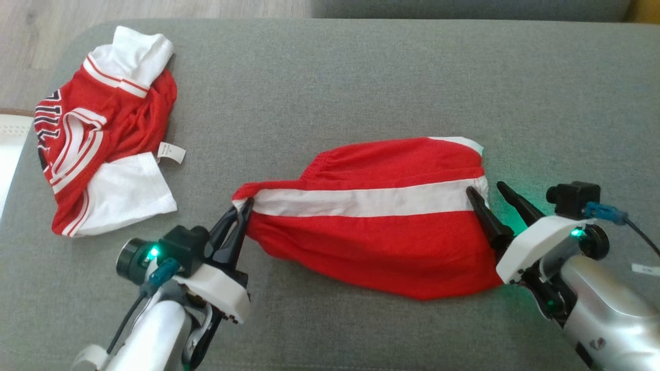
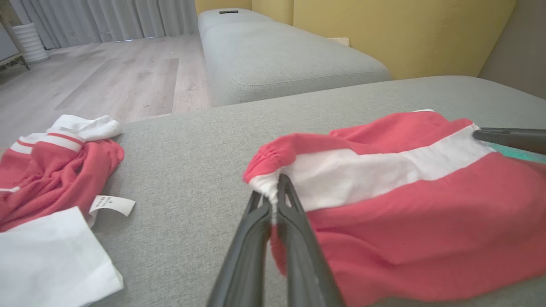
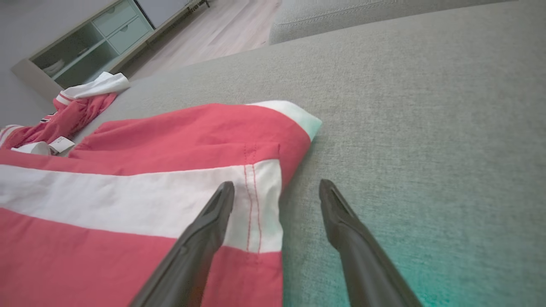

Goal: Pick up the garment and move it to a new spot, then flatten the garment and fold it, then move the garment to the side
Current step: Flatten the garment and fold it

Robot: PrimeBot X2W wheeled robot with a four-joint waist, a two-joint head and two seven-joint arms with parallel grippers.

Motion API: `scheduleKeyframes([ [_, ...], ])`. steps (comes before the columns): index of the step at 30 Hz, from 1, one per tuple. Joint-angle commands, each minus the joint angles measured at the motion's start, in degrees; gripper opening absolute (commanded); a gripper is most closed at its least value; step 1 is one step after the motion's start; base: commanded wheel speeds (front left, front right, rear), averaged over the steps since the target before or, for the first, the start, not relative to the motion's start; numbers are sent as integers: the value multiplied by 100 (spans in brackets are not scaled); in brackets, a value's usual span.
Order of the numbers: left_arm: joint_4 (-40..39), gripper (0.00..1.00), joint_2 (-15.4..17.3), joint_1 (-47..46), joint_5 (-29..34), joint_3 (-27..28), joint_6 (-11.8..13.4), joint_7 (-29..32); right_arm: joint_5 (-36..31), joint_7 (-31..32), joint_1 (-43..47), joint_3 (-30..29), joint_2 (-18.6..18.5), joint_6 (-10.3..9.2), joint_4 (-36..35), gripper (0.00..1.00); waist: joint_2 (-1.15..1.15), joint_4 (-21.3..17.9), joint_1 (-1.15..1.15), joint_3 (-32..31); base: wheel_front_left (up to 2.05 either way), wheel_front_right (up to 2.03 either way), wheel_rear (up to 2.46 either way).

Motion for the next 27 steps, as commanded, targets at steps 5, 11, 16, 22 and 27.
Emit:
scheduleKeyframes([
  [5,-165,0,-32,-51,205,471,-72,-71,587,-141,108,332,-237,39,-417,88,0,-24,0,-33,0,0,0],
  [11,-148,0,-150,-25,378,607,-195,-71,1036,-156,1,667,-356,39,-529,62,0,-38,0,38,0,0,0],
  [16,-91,0,-221,-38,497,720,-298,-71,1266,-251,-170,975,-449,39,-516,1,0,-13,0,64,0,0,0],
  [22,-47,0,-249,5,569,821,-350,-71,1427,-352,-287,1216,-584,39,-609,0,0,-47,0,6,0,0,0],
  [27,-146,0,-251,-1,629,919,-392,-71,1498,-516,-439,1334,-781,39,-794,0,0,-131,0,-73,0,0,0],
])
